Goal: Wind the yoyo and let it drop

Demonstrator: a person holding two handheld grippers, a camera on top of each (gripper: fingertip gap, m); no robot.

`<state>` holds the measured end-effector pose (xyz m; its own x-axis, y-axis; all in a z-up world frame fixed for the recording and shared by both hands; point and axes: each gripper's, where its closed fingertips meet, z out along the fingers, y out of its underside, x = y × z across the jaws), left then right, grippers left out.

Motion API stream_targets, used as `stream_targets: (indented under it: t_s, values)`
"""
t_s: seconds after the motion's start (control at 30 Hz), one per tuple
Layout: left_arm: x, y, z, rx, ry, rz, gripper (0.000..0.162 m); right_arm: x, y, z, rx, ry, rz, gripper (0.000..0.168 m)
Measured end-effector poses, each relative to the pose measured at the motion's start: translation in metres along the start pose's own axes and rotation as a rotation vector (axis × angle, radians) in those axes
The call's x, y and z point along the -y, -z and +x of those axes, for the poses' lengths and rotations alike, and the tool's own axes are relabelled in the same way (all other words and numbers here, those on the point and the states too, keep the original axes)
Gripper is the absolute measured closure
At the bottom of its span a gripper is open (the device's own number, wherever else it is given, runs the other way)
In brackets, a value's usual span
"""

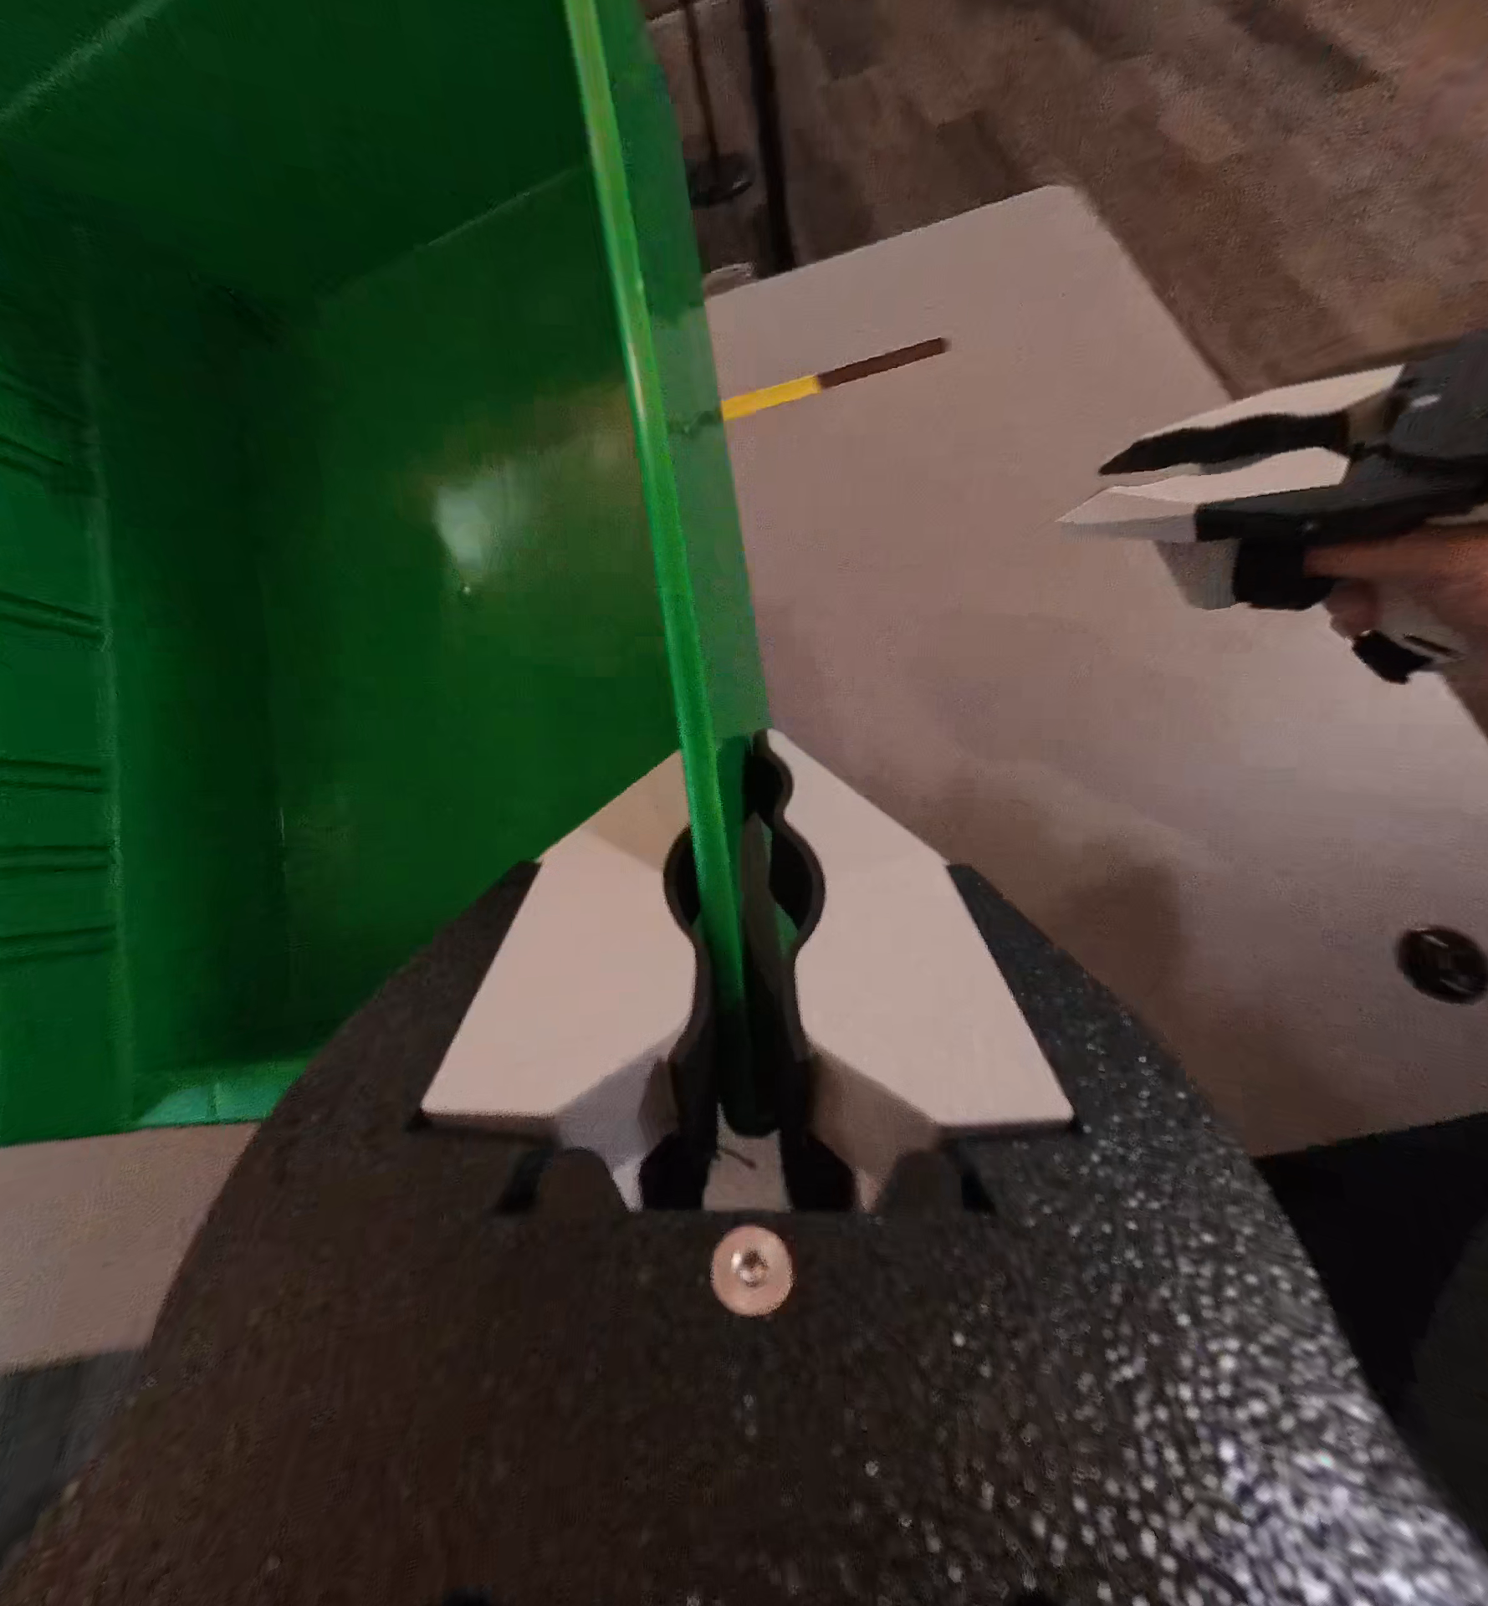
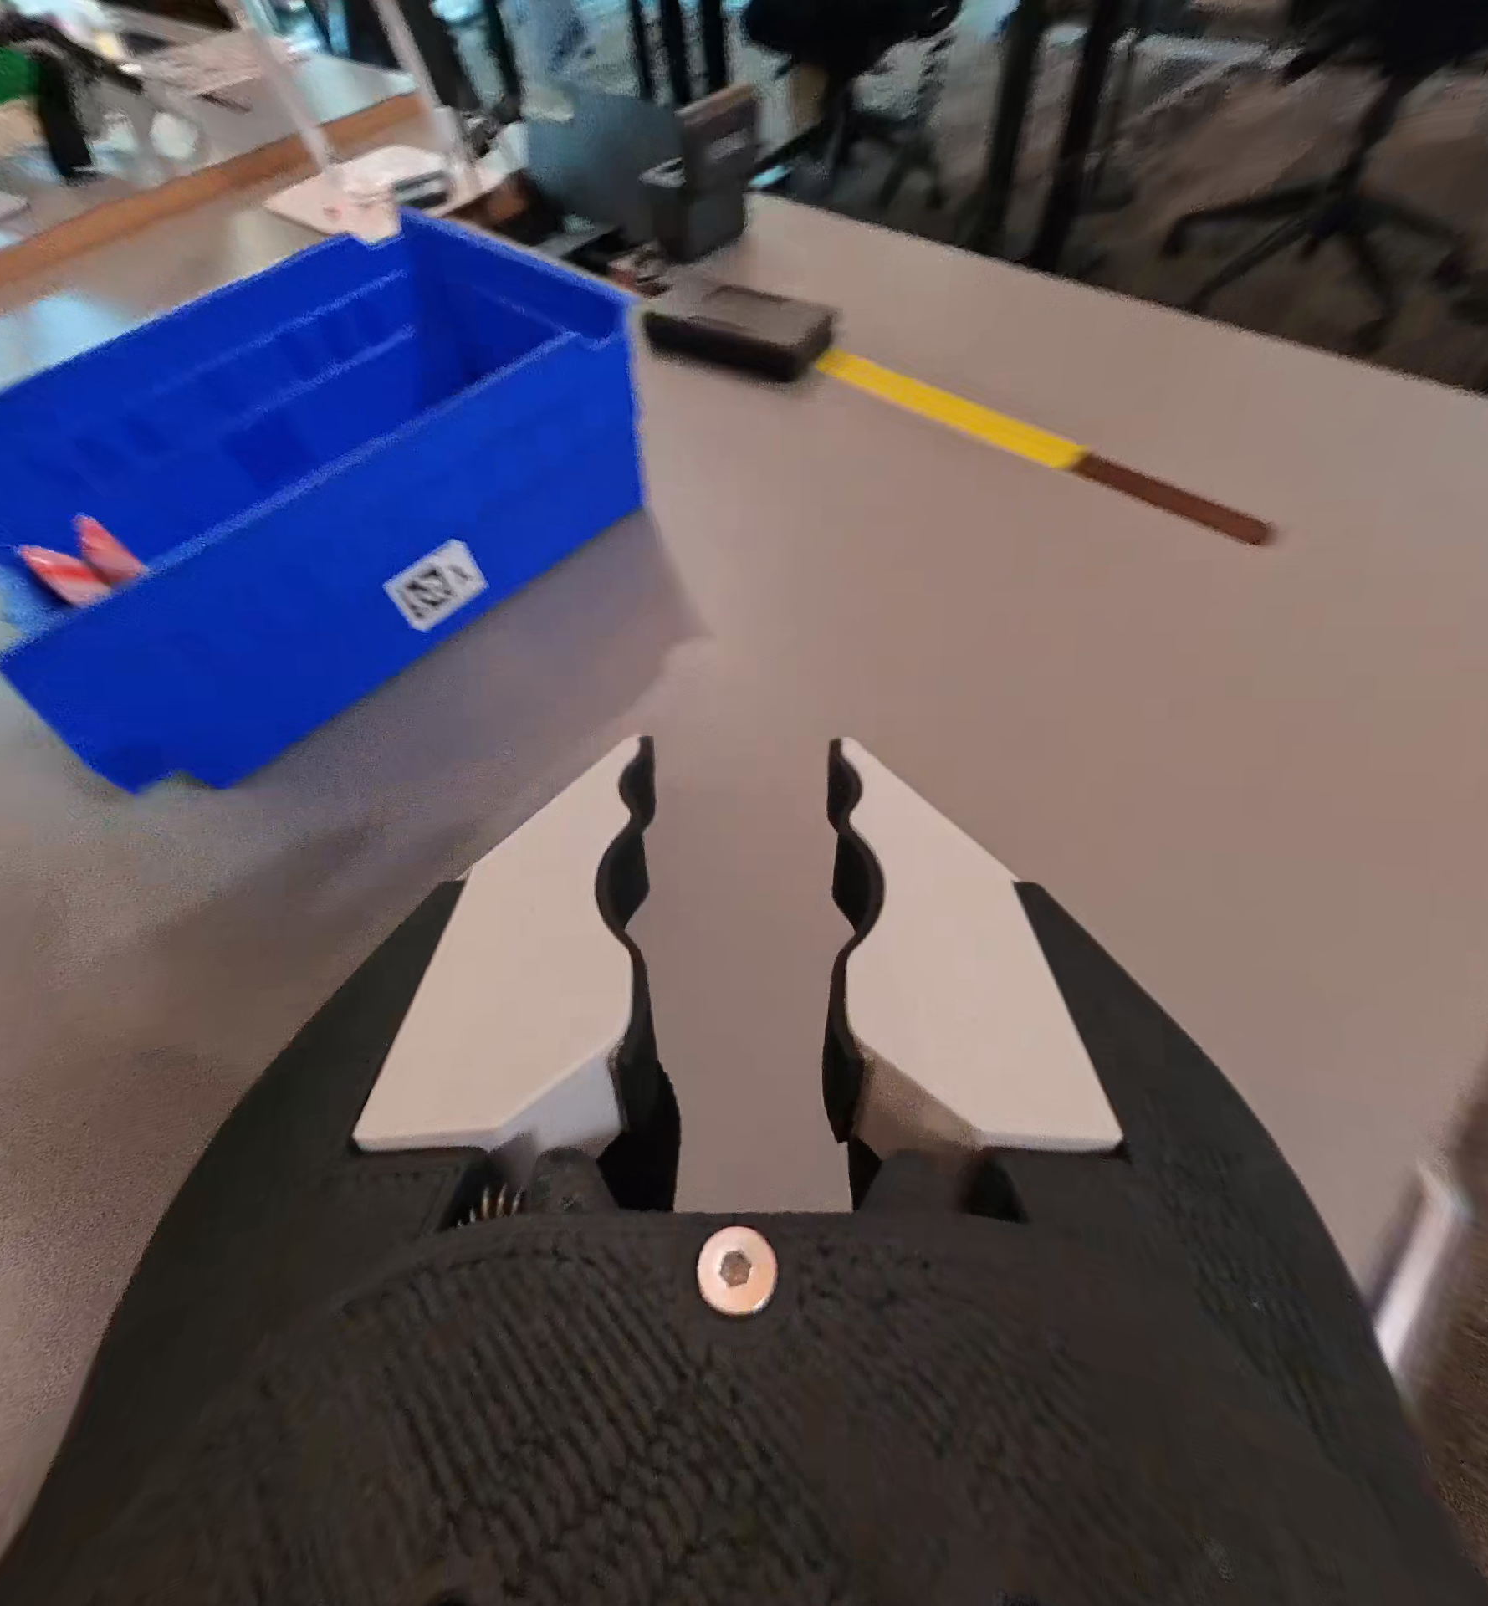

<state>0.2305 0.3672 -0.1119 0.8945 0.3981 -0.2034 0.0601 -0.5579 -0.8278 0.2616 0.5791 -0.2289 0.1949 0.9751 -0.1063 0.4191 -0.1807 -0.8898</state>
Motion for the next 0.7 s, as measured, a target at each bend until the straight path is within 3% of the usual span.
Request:
stream_targets:
  t_s: [0.13, 0.33, 0.57, 0.7]
  values:
    - [0.025, -0.033, 0.079, -0.245, -0.109, 0.034, 0.159, -0.025, 0.066, 0.053, -0.202, 0.08, 0.048, 0.146]
    - [0.017, -0.095, 0.168, -0.467, -0.239, -0.023, 0.159, -0.06, 0.133, 0.089, -0.351, 0.168, 0.026, 0.148]
    - [-0.039, -0.197, 0.192, -0.379, -0.277, -0.186, 0.159, -0.099, 0.173, 0.104, -0.416, 0.137, -0.049, 0.149]
    - [-0.049, -0.227, 0.192, -0.307, -0.265, -0.186, 0.16, -0.104, 0.173, 0.1, -0.388, 0.121, -0.054, 0.148]
